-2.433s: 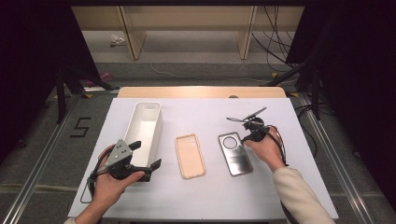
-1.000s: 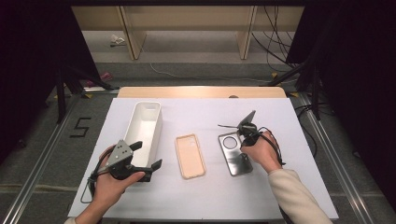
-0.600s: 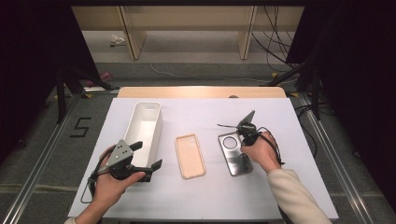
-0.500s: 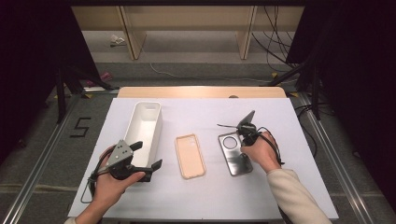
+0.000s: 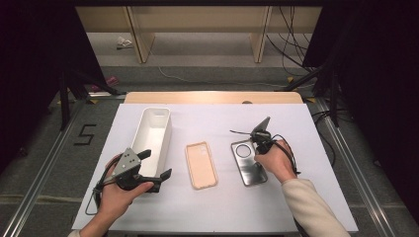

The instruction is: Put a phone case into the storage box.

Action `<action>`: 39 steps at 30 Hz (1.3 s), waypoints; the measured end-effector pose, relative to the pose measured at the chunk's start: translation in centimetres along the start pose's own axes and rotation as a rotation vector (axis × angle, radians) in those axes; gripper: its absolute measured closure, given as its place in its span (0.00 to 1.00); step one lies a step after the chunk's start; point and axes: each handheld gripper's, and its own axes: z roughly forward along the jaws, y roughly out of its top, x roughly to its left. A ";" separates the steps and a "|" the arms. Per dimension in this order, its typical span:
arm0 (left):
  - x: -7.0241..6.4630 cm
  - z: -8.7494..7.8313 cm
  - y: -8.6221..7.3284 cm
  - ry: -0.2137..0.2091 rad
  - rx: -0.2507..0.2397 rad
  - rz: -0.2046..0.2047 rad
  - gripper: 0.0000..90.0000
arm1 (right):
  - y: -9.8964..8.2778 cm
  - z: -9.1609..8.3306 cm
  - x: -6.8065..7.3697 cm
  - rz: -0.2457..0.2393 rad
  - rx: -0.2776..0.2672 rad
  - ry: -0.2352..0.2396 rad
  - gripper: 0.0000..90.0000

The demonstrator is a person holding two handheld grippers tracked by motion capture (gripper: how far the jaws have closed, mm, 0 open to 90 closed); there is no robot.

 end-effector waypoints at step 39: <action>-1.1 0.5 1.1 -0.003 -0.015 -0.004 0.11 | -1.7 -3.7 0.2 0.146 -0.294 0.084 0.99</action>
